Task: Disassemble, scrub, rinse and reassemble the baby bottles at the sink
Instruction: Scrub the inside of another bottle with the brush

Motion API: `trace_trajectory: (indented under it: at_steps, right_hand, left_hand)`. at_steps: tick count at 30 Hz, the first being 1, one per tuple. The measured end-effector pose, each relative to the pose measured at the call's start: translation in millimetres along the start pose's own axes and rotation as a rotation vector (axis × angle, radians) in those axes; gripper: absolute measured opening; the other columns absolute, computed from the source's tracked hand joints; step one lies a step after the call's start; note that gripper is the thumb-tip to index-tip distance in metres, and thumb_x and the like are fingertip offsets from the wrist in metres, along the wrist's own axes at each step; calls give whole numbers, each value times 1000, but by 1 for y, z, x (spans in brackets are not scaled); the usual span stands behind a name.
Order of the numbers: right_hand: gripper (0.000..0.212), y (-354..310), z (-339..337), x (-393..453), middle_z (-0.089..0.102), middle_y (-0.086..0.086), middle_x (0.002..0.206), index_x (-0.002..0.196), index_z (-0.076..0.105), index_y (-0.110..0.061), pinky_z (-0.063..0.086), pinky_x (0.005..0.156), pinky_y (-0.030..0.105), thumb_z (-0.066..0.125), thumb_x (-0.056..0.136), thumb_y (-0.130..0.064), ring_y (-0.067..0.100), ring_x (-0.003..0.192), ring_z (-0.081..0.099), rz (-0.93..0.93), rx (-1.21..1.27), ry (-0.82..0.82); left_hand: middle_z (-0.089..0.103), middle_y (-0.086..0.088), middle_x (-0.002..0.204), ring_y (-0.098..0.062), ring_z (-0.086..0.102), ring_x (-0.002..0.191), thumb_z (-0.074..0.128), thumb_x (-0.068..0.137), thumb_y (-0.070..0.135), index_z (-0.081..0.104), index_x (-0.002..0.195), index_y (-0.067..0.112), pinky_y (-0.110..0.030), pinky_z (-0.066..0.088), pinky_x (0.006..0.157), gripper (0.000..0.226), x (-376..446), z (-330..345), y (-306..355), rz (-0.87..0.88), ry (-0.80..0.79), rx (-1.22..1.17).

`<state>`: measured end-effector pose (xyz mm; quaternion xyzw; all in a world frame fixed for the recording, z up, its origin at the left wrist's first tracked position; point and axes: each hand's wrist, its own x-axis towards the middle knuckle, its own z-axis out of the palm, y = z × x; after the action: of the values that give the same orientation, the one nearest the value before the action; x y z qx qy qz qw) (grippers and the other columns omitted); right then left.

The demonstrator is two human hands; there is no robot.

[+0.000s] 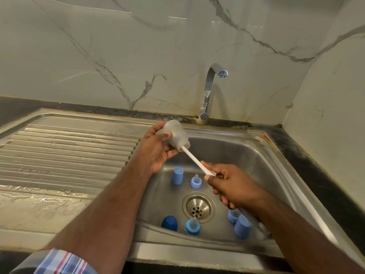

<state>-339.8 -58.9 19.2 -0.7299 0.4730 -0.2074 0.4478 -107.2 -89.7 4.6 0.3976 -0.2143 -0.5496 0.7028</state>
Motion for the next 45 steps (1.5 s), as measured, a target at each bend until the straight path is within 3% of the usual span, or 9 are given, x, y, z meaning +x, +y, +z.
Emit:
trace_trajectory:
  at_steps: [7,14,19,26,31,35,38,42,45]
  right_hand:
    - [38,-7,2,-5,58,5,71,134,59,-37,33,36,23,54,102,-18,12,43,43,49,305,-94]
    - [42,3,3,0,59,-19,59,139,53,-44,42,56,19,55,100,-30,-2,49,53,-94,-284,100]
    - [41,-1,9,-4,59,4,73,136,55,-44,38,41,25,55,102,-22,11,46,47,-2,122,14]
    - [34,-11,0,-9,56,8,70,123,65,-39,31,35,20,53,102,-14,13,41,41,52,411,-141]
    - [38,-6,5,-9,59,1,70,132,58,-44,36,38,23,54,102,-22,13,45,47,26,145,2]
    - [48,-1,8,-3,68,-9,112,148,40,-45,44,76,20,50,103,-32,8,91,59,-187,-504,167]
    - [52,-2,13,-1,64,-7,113,153,32,-42,46,85,25,45,104,-30,10,98,57,-201,-645,182]
    - [43,-7,12,-7,57,-1,71,139,50,-45,40,42,24,52,102,-24,6,45,49,-12,-38,-19]
    - [39,-8,0,-13,54,4,66,129,57,-48,32,37,23,54,102,-19,10,42,41,52,226,-73]
  left_hand:
    - [59,-16,126,-40,70,103,55,99,-2,53,136,16,-50,63,70,41,-4,1,1,31,6,7]
    - [59,-16,124,-38,72,98,54,99,-3,53,132,17,-48,63,67,38,-3,2,0,67,50,2]
    - [59,-18,127,-39,70,105,55,100,1,54,124,22,-48,63,71,32,-1,2,1,54,68,-46]
    - [56,-20,135,-39,69,107,70,92,3,47,137,13,-41,62,66,51,0,2,0,111,83,-53]
    - [56,-18,133,-39,69,107,69,93,4,49,131,16,-42,63,66,45,-1,2,1,117,91,-53]
    - [57,-18,132,-39,69,106,69,93,4,47,135,14,-40,62,63,49,-1,1,2,102,80,-33]
    - [56,-19,133,-41,69,106,69,91,1,47,136,14,-41,62,63,52,0,2,0,94,67,-16]
    - [55,-18,133,-41,67,108,69,90,-3,48,135,15,-42,62,63,52,2,-3,0,97,99,-22]
    - [55,-19,134,-40,69,106,68,91,-1,49,135,13,-44,62,65,49,2,-5,1,88,102,-46]
